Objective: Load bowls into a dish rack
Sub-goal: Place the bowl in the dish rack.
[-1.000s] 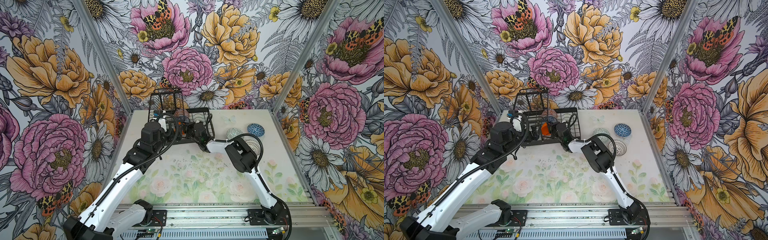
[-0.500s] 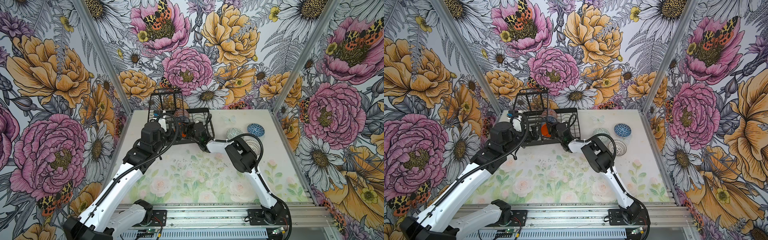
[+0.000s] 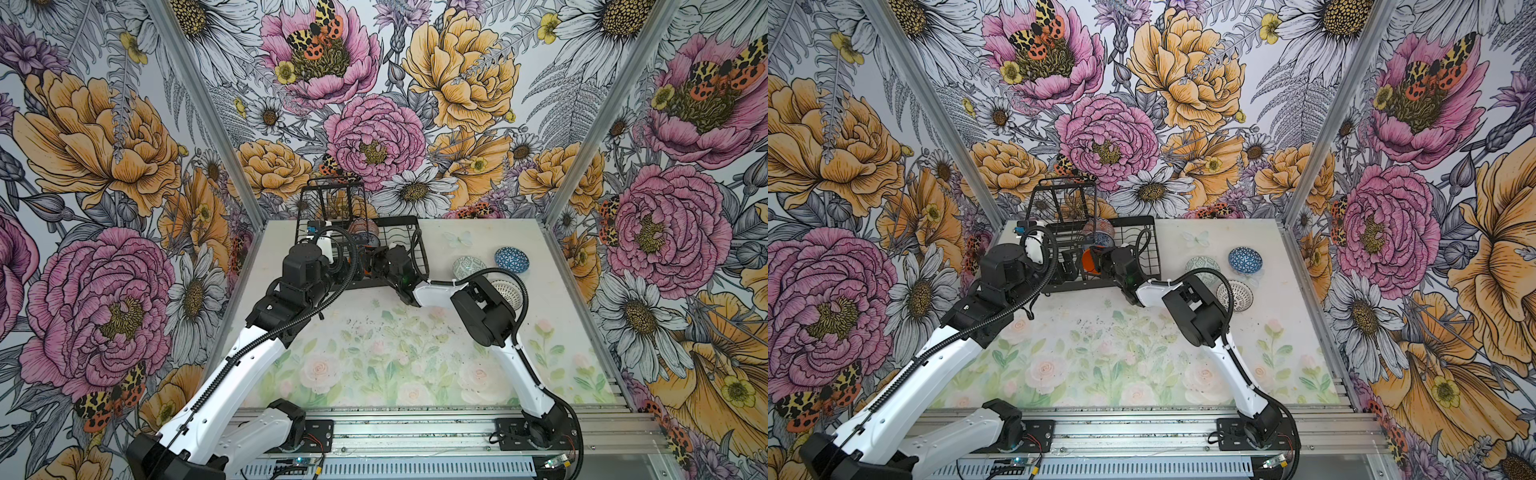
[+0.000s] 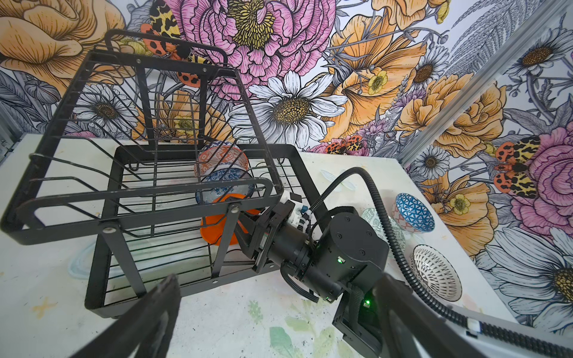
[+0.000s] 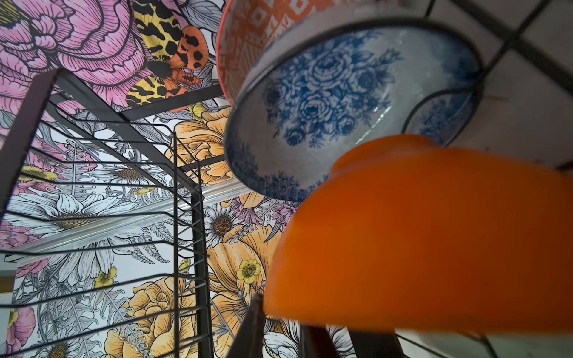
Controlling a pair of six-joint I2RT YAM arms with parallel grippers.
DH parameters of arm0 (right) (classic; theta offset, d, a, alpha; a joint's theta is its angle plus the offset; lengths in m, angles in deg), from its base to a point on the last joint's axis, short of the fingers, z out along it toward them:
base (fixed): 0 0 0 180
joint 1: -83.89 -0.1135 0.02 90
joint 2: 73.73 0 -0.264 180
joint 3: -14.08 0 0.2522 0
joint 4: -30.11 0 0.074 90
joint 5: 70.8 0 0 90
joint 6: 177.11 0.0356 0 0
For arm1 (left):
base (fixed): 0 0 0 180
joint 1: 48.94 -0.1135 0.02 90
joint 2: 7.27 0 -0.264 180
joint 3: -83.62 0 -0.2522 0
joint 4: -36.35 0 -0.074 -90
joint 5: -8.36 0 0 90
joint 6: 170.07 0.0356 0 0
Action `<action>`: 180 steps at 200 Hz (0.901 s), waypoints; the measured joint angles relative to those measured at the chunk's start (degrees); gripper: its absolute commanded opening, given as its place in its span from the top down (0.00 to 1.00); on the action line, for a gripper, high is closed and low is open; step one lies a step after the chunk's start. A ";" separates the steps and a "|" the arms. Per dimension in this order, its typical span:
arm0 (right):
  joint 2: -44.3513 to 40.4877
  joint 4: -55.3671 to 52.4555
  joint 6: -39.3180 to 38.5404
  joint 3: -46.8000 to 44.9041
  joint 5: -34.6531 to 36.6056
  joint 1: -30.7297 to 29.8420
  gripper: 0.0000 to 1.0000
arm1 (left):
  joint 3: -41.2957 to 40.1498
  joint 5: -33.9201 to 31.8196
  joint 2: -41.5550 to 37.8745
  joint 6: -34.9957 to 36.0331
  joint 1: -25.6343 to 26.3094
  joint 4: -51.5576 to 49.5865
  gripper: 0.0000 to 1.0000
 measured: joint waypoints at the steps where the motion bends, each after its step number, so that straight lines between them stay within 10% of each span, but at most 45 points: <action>1: -0.04 -0.02 0.00 -0.02 0.00 0.00 0.75 | 0.00 0.00 0.00 0.02 0.00 0.00 0.01; 180: -8.31 -4.98 -8.20 -9.81 -1.57 1.81 0.53 | 0.00 -0.35 -0.02 0.00 0.31 0.00 0.01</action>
